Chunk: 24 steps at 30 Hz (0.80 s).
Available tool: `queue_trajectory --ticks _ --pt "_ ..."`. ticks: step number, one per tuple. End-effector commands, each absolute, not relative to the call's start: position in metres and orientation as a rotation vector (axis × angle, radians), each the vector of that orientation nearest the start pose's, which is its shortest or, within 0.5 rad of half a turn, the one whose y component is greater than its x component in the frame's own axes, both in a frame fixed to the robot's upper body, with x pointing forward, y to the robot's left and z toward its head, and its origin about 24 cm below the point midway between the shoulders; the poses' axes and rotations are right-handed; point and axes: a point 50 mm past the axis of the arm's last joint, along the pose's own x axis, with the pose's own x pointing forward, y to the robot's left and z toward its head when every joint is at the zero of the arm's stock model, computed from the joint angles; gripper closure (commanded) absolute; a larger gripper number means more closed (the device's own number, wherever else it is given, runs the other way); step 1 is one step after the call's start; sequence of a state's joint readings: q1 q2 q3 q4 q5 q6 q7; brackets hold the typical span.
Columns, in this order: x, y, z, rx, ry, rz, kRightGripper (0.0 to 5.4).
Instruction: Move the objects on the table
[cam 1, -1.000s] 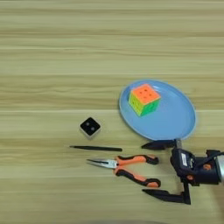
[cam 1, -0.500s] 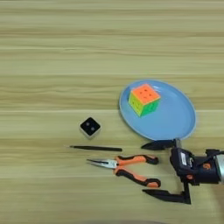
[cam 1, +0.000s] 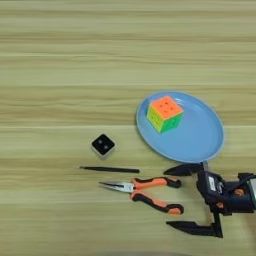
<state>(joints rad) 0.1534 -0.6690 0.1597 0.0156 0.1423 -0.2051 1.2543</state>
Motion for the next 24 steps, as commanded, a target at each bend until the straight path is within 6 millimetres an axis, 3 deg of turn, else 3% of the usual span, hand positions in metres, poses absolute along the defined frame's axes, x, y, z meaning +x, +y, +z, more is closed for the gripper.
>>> queue_trajectory --ticks 1,12,24 --pt "0.1761 -0.2136 0.0268 -0.483 0.411 1.399 0.05" --pt "0.175 -0.2159 0.0222 -0.48 0.447 1.398 0.05" --pt "0.1758 -0.2165 0.0206 -0.483 0.45 1.4 1.43"
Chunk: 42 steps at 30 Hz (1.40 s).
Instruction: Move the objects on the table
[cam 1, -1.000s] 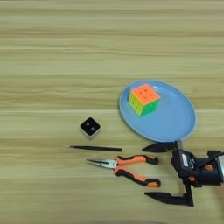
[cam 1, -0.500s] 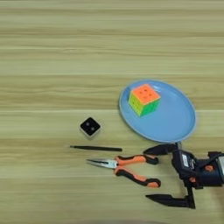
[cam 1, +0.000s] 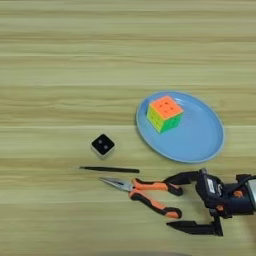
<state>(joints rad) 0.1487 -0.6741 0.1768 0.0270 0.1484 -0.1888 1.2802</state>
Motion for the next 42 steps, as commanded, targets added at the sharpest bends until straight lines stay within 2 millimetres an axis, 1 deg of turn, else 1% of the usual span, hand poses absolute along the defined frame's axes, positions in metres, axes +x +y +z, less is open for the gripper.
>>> queue_trajectory --ticks 1,3,5,14,17,21,25,30,35,42 --pt "0.176 -0.217 0.02 -0.483 0.45 1.399 1.47" --pt "0.176 -0.217 0.02 -0.484 0.45 1.398 1.71" --pt "0.176 -0.217 0.02 -0.484 0.45 1.396 1.83" --pt "0.177 -0.216 0.021 -0.478 0.426 1.39 1.88" --pt "0.181 -0.213 0.029 -0.463 0.369 1.377 1.88" --pt "0.192 -0.208 0.043 -0.432 0.259 1.331 1.9" --pt "0.202 -0.207 0.051 -0.411 0.186 1.266 1.92" --pt "0.21 -0.204 0.061 -0.373 0.116 1.214 1.95" --pt "0.213 -0.203 0.067 -0.342 0.067 1.195 1.97" --pt "0.213 -0.202 0.071 -0.318 0.053 1.203 1.98"
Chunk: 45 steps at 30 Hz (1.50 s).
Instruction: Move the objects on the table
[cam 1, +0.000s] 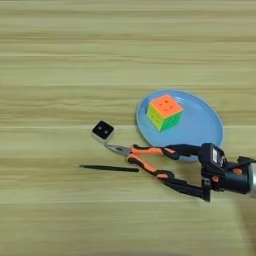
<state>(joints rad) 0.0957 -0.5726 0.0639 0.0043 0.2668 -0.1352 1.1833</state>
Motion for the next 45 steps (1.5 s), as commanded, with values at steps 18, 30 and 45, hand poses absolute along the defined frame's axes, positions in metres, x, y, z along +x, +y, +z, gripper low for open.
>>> queue_trajectory --ticks 18,30,45 --pt "0.207 -0.21 0.068 -0.283 0.118 1.205 1.99" --pt "0.189 -0.223 0.043 -0.314 0.254 1.19 2.04" --pt "0.195 -0.248 0.029 -0.273 0.303 1.082 2.07"
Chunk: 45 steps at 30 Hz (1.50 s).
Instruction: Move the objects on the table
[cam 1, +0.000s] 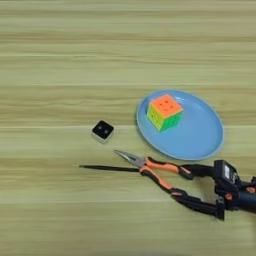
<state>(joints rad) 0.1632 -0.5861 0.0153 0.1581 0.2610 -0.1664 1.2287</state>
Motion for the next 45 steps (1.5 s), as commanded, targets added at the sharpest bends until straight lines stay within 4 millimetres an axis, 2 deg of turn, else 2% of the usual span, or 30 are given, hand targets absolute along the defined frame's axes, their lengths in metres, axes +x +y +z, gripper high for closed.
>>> queue_trajectory --ticks 1,12,13,29,45 --pt "0.195 -0.249 0.028 -0.273 0.305 1.079 2.07" --pt "0.196 -0.256 0.024 -0.269 0.346 1.083 2.07" --pt "0.195 -0.256 0.024 -0.268 0.35 1.09 1.71" --pt "0.188 -0.256 0.026 -0.247 0.38 1.154 0.11" --pt "0.18 -0.259 0.041 -0.227 0.387 1.227 0.03"
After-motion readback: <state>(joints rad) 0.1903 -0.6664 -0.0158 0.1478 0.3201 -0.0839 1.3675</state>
